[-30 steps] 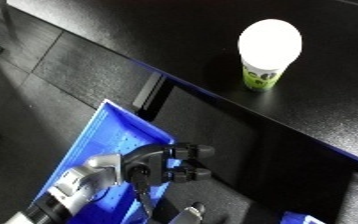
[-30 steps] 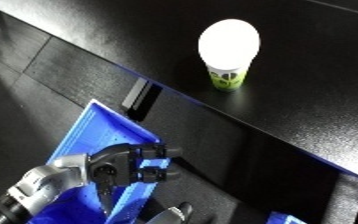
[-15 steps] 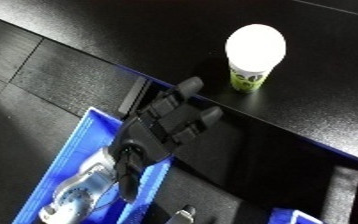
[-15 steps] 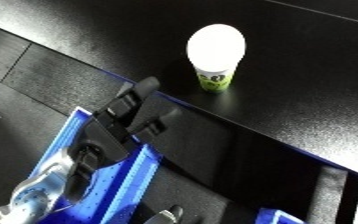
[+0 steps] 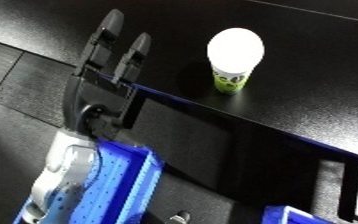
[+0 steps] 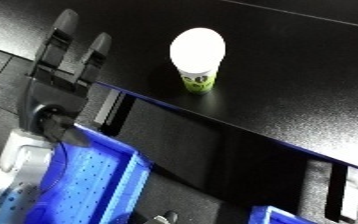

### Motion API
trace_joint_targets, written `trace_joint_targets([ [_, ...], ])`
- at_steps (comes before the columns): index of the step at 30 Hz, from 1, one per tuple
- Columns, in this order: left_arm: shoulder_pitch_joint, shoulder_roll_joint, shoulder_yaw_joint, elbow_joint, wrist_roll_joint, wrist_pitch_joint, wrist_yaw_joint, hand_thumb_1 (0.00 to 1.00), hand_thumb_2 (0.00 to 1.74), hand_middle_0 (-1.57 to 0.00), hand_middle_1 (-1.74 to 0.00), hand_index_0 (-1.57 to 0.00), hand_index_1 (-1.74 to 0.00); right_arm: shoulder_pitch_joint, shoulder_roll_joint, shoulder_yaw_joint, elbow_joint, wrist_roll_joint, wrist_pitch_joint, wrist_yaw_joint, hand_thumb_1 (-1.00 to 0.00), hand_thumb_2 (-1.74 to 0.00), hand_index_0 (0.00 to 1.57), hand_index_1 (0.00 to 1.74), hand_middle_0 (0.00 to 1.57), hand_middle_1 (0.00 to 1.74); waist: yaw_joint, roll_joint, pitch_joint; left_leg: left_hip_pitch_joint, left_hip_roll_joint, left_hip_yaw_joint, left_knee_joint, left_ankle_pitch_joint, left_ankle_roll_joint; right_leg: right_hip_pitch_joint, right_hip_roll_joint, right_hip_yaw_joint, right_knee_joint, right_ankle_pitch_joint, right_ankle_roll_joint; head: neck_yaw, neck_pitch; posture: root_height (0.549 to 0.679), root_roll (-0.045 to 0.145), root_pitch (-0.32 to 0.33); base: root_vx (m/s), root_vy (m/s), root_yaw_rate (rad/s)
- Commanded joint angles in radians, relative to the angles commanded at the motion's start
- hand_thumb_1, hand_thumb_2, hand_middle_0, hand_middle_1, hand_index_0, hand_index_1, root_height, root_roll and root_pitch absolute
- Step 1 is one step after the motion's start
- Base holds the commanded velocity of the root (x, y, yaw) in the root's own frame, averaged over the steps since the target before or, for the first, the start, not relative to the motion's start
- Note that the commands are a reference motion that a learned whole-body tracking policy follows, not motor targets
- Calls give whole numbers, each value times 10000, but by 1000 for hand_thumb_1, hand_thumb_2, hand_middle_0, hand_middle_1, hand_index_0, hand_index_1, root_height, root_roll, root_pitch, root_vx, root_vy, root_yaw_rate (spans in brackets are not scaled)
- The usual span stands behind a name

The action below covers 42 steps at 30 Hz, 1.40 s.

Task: Pick up the object and place it into the box

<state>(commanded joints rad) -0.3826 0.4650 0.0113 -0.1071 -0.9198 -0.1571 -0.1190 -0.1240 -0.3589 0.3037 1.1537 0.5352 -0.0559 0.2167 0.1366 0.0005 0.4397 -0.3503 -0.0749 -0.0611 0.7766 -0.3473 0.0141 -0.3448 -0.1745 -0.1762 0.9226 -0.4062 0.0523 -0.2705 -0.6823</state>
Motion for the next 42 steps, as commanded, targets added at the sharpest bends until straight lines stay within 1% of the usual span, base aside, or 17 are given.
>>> trace_joint_targets([
  [4, -401, 269, -265, 413, 1395, 32, 1304, 0, 0, 0, 0, 0, 0, -130, -85, 154, 41, -42, 50, 75, 0, 0, 0, 0, 0, 0, -181, 19, -16, -61, 70, 77, 82, 2, 0, -104, 68, 115, 54, -1, -21, -221, 74, 619, 36, -103, 14, 10, -116],
  [8, -835, 633, -586, 830, 2250, 355, 2051, 0, 0, 0, 0, 0, 0, -209, -210, 286, 30, -96, 108, 140, 0, 0, 0, 0, 0, 0, -391, 51, 5, -97, 154, 161, 143, 9, 2, -206, 131, 223, 106, 2, -45, -457, 223, 618, 36, -104, 13, 16, -113],
  [13, -1362, 942, -1106, 1366, 2475, 954, 2431, 0, 0, 0, 0, 0, 0, -310, -342, 435, -51, -203, 260, 222, 0, 0, 0, 0, 0, 0, -660, 94, 61, -196, 245, 276, 312, -31, 25, -393, 192, 380, 242, -10, -72, -729, 417, 616, 36, -106, 11, 27, -109],
  [17, -1779, 1048, -1532, 1865, 2490, 1446, 2630, 0, 0, 0, 0, 0, 0, -424, -431, 533, -99, -264, 389, 239, 0, 0, 0, 0, 0, 0, -843, 117, 92, -296, 305, 364, 521, -110, 52, -567, 230, 507, 385, -30, -86, -880, 558, 613, 37, -108, 24, 29, -102],
  [21, -2235, 1063, -1954, 2426, 2291, 1884, 2625, 0, 0, 0, 0, 0, 0, -563, -495, 623, -135, -315, 479, 261, 0, 0, 0, 0, 0, 0, -1011, 128, 142, -401, 359, 444, 696, -176, 85, -730, 272, 625, 473, -14, -84, -1044, 662, 611, 36, -109, 25, 24, -92],
  [28, -3028, 907, -2619, 3532, 1997, 2344, 2718, 0, 0, 0, 0, 0, 0, -848, -582, 759, -259, -396, 633, 254, 0, 0, 0, 0, 0, 0, -1304, 120, 268, -514, 468, 584, 764, -162, 118, -987, 355, 824, 506, 93, -50, -1355, 1104, 610, 33, -106, 5, 27, -69],
  [31, -3423, 785, -2842, 4051, 1889, 2375, 2899, 0, 0, 0, 0, 0, 0, -1055, -568, 859, -296, -364, 719, 228, 0, 0, 0, 0, 0, 0, -1414, 100, 308, -570, 523, 636, 814, -183, 143, -1107, 386, 888, 526, 129, -36, -1534, 1268, 610, 31, -103, -6, 22, -67],
  [36, -4124, 646, -3123, 4907, 1880, 2293, 3044, 0, 0, 0, 0, 0, 0, -1343, -510, 1017, -351, -279, 779, 155, 0, 0, 0, 0, 0, 0, -1584, 39, 376, -701, 613, 730, 984, -262, 175, -1300, 413, 950, 581, 176, -6, -1705, 1387, 608, 28, -98, -12, 11, -74],
  [39, -4478, 611, -3231, 5195, 1920, 2281, 3085, 0, 0, 0, 0, 0, 0, -1455, -493, 1067, -379, -241, 827, 111, 0, 0, 0, 0, 0, 0, -1663, 19, 416, -725, 646, 768, 1015, -292, 187, -1350, 430, 992, 579, 194, 6, -1766, 1498, 607, 27, -96, 0, 5, -53],
  [42, -4806, 605, -3333, 5364, 2005, 2239, 3117, 0, 0, 0, 0, 0, 0, -1532, -480, 1111, -378, -189, 829, 69, 0, 0, 0, 0, 0, 0, -1740, 22, 458, -721, 664, 802, 984, -297, 192, -1377, 447, 1042, 540, 221, 12, -1827, 1475, 608, 27, -94, 3, 8, -47],
])
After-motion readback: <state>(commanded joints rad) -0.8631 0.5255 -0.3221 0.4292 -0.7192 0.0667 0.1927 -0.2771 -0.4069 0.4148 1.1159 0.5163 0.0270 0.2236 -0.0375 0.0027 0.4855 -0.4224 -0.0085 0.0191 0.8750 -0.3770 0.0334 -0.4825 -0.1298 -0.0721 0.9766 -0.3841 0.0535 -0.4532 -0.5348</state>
